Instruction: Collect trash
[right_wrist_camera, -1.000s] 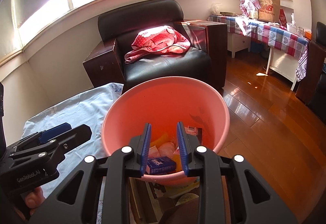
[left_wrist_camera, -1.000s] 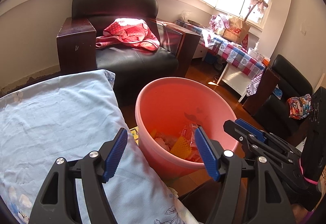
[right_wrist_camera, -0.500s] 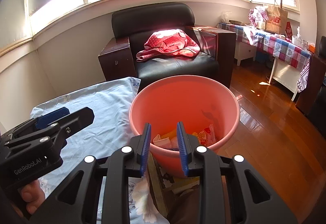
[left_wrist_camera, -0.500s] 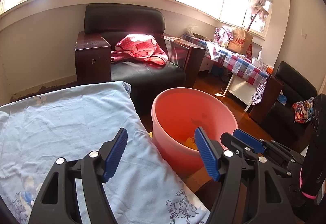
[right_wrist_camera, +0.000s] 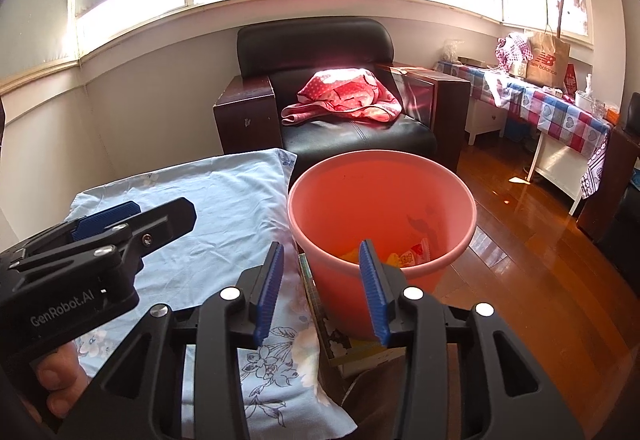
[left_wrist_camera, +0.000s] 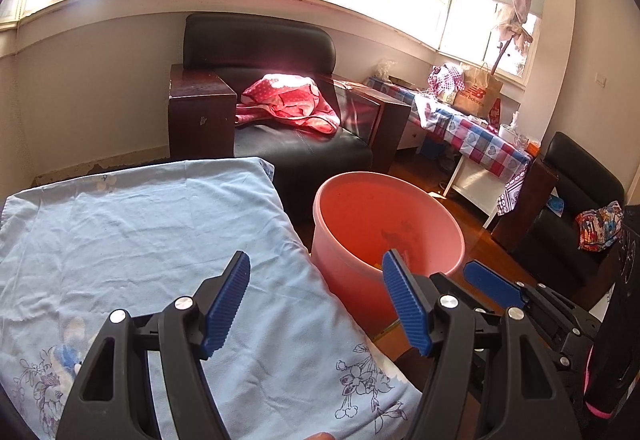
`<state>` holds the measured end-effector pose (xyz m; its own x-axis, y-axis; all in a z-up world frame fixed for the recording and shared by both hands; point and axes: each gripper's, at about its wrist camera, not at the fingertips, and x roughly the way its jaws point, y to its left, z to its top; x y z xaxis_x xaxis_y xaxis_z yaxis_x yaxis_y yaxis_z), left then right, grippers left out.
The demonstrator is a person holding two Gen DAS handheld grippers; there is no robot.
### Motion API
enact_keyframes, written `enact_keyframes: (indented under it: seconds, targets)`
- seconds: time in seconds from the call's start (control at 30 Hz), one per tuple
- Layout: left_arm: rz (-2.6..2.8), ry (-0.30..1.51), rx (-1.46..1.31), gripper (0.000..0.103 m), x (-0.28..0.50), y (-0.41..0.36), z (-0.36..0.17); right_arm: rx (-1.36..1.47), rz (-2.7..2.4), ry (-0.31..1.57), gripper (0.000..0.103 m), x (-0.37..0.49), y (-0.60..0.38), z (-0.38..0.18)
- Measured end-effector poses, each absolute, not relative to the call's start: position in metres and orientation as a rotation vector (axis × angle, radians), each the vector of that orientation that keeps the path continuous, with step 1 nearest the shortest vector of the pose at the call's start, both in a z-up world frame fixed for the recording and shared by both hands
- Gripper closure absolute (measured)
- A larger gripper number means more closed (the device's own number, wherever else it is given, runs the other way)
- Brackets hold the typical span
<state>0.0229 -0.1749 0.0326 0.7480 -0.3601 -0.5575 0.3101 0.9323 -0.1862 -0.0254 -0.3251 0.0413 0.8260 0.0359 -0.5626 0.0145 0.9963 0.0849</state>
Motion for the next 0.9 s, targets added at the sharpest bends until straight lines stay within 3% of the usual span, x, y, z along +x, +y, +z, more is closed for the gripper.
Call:
enact_keyframes:
  seconds: [0.9]
  targets:
    - [-0.382,0.620,-0.076,0.035,0.007,-0.173,0.032,0.087,-0.033,0.569,0.063,-0.039,-0.323,0.043]
